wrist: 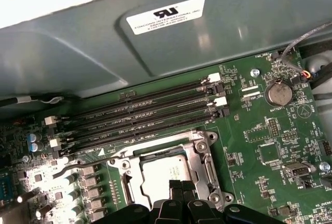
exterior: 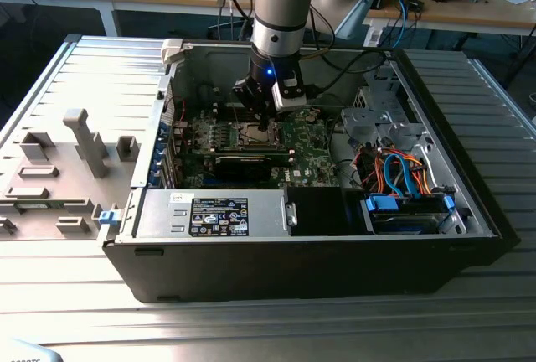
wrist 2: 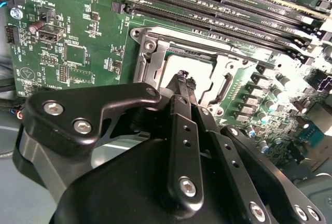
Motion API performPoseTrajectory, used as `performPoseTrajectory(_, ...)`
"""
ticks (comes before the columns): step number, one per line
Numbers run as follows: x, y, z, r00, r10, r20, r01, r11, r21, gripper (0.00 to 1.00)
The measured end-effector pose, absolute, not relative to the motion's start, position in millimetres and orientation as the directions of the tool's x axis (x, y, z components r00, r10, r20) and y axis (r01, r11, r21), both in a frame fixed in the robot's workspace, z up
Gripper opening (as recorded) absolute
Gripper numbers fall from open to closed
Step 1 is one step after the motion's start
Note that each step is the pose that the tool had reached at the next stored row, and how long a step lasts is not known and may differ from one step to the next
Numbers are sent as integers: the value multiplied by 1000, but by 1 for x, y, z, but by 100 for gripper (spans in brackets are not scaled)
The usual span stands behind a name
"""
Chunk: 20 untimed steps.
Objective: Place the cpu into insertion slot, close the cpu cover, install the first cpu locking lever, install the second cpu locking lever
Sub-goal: 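Install the first cpu locking lever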
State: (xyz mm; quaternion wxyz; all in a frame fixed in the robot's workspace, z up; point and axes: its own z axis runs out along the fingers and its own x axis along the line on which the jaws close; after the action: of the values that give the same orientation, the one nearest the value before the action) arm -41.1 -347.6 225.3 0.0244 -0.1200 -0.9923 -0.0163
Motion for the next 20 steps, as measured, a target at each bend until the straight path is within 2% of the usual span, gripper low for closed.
performPoseTrajectory(20, -41, -348, 225, -981, 187, 53, 189, 982, 30, 11)
